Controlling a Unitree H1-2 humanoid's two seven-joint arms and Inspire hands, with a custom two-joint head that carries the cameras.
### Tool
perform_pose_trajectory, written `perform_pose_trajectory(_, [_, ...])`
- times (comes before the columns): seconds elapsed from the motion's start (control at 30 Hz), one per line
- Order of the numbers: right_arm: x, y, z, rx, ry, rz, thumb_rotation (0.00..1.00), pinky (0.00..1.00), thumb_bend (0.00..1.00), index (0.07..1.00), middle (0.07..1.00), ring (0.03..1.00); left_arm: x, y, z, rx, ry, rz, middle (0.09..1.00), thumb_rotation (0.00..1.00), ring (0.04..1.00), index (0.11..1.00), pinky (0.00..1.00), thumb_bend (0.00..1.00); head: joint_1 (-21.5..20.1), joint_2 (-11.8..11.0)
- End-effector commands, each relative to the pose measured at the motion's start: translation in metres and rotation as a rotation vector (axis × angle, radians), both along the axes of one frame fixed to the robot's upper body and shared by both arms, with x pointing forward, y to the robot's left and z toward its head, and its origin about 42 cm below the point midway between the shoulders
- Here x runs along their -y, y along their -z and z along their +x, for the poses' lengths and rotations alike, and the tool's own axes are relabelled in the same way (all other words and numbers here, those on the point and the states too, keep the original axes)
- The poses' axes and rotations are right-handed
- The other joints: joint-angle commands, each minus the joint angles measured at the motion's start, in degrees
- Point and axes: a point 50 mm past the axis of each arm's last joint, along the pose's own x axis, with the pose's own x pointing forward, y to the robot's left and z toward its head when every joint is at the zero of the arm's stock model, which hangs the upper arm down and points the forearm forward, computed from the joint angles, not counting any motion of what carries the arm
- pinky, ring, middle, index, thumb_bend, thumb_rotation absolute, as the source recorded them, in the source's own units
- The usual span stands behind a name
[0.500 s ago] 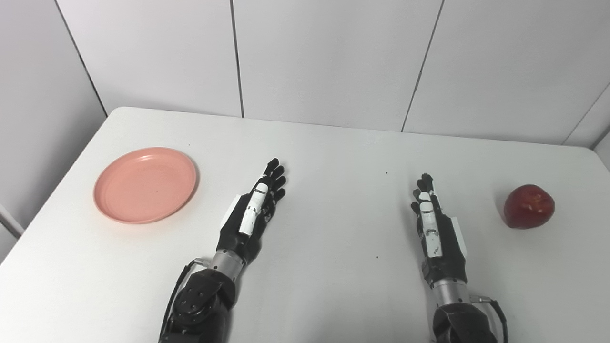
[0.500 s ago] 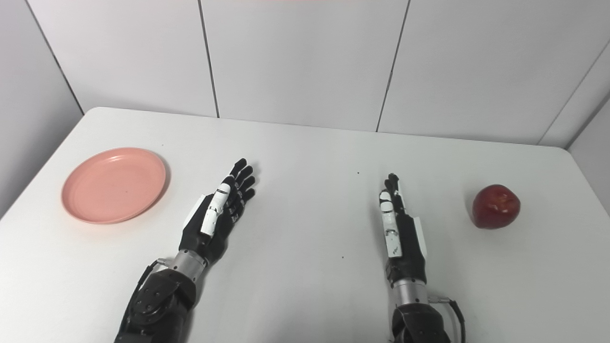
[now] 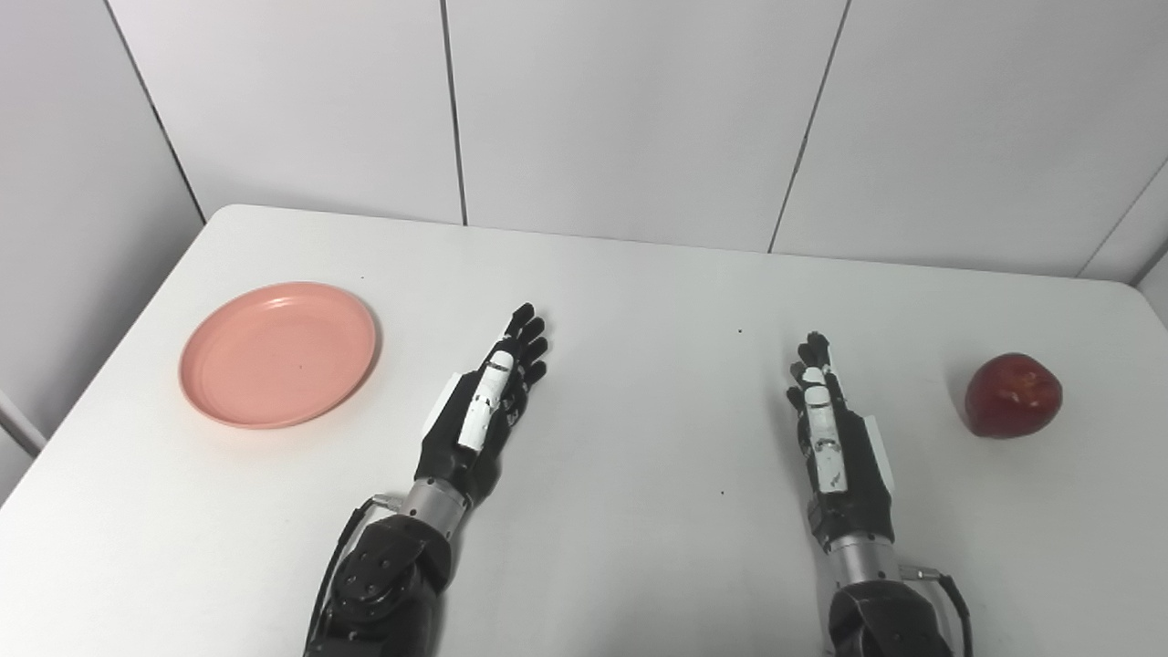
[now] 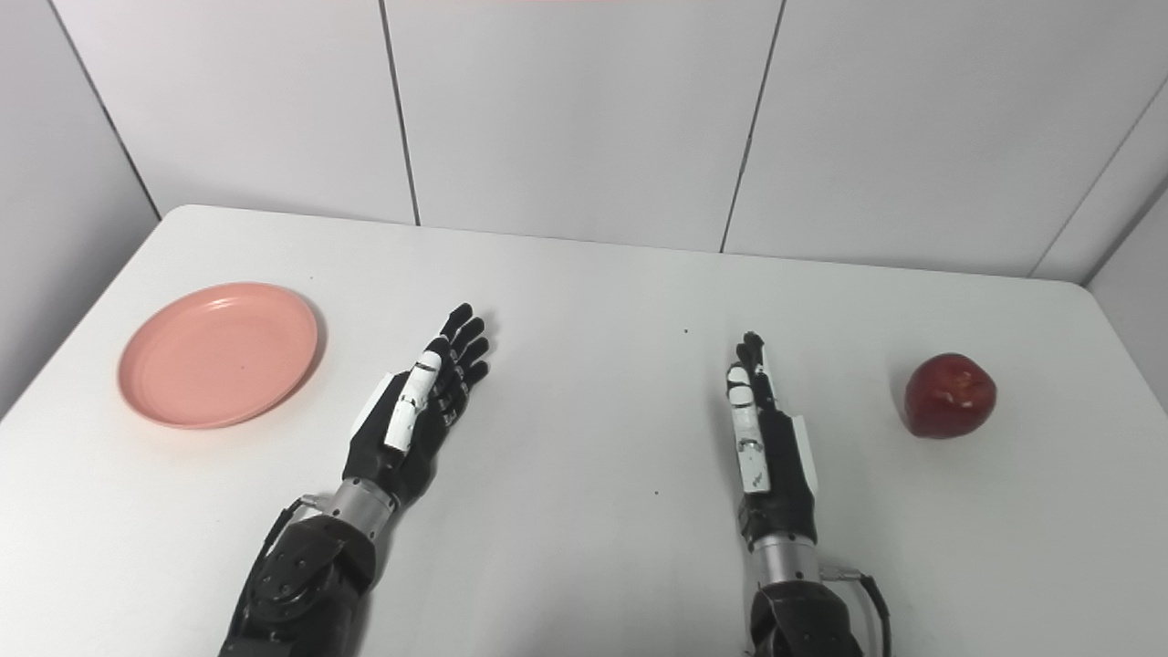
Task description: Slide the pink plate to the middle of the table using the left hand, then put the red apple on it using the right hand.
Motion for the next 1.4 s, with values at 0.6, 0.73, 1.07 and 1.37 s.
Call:
perform_pose_trajectory(0.6, [0.009, -0.008, 0.005, 0.077, -0.023, 0.014, 1.0, 1.0, 0.18, 1.0, 1.0, 1.0, 0.016, 0.014, -0.004, -0.037, -0.012, -0.003, 0.997, 1.0, 0.983, 0.987, 1.0, 0.38, 3.87, -1.73])
perform_pose_trajectory(0.73, [0.009, -0.008, 0.005, 0.076, -0.021, 0.01, 1.0, 1.0, 0.18, 1.0, 1.0, 1.0, 0.014, 0.013, -0.004, -0.031, -0.008, 0.004, 0.997, 1.0, 0.984, 0.989, 1.0, 0.39, 4.07, -1.79])
perform_pose_trajectory(1.07, [0.009, -0.007, 0.005, 0.072, -0.023, 0.014, 1.0, 1.0, 0.18, 1.0, 1.0, 1.0, 0.005, -0.002, 0.0, 0.027, 0.002, 0.023, 0.993, 1.0, 0.988, 0.977, 1.0, 0.42, 4.48, -1.99])
perform_pose_trajectory(1.37, [0.009, -0.007, 0.004, 0.072, -0.023, 0.002, 1.0, 1.0, 0.17, 1.0, 1.0, 1.0, -0.001, -0.04, 0.003, 0.099, 0.001, 0.044, 0.979, 1.0, 0.972, 0.972, 1.0, 0.45, 5.01, -1.9])
